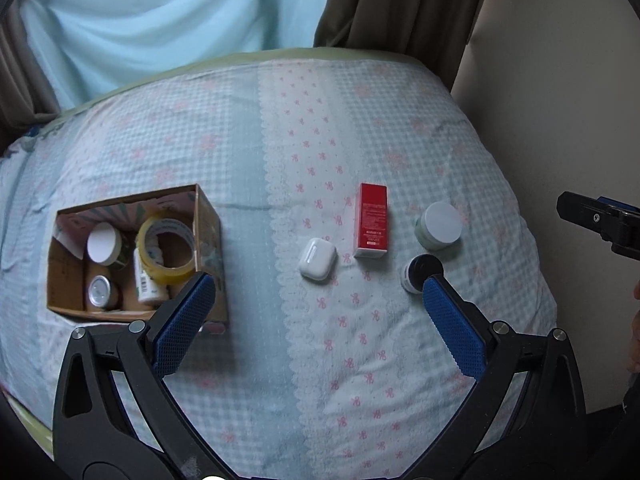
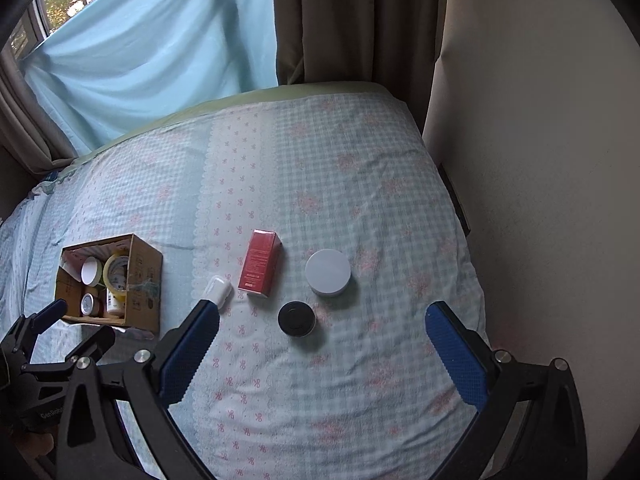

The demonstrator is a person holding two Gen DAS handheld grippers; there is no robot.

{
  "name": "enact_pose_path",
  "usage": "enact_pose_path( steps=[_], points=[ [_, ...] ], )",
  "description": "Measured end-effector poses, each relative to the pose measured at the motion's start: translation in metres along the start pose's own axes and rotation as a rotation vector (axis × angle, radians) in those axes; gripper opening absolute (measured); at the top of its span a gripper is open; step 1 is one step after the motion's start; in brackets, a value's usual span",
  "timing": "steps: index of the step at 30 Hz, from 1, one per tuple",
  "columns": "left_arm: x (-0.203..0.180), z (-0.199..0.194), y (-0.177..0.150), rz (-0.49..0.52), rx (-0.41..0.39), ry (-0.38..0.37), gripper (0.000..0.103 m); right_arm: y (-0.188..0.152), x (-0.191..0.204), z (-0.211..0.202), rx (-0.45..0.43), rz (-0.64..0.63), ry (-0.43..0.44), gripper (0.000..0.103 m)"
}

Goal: Organize rigid objects
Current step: 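Move both tools toward the earbud case and white-lidded jar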

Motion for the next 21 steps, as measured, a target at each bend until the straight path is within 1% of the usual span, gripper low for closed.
enact_pose_path(
  steps=[7, 10, 13, 15, 19, 21],
  points=[
    [0.001, 0.091, 0.004, 0.023, 0.094, -0.012, 0.103, 0.002, -0.002, 0.084, 0.095, 0.008, -0.02, 0.103],
    [0.002, 0.129, 0.002, 0.039, 0.143, -0.006, 0.103, 0.002, -0.003, 0.119, 0.131, 0.019, -0.028, 0.103],
    [0.003, 0.164, -0.003, 0.052, 0.185, -0.014, 0.102, 0.001, -0.005, 0.151, 0.158, 0.023, -0.043, 0.103],
    [0.002, 0.187, -0.008, 0.067, 0.22, -0.02, 0.097, 0.0, -0.006, 0.171, 0.174, 0.023, -0.045, 0.103],
    [-0.001, 0.221, -0.018, 0.111, 0.28, -0.038, 0.092, -0.007, -0.007, 0.206, 0.221, 0.018, -0.055, 0.103],
    [-0.004, 0.232, -0.021, 0.148, 0.306, -0.039, 0.089, -0.011, -0.007, 0.219, 0.246, 0.009, -0.063, 0.1]
  ],
)
Point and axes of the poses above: each gripper's, at about its wrist camera, not at the fingertips, and z roughly the way its jaws point, x to its left, y to its top, the point moved 3 cm from there along z, roughly the way its jaws point, and after that the axes turned 10 degrees about z, right-handed, at the moved point
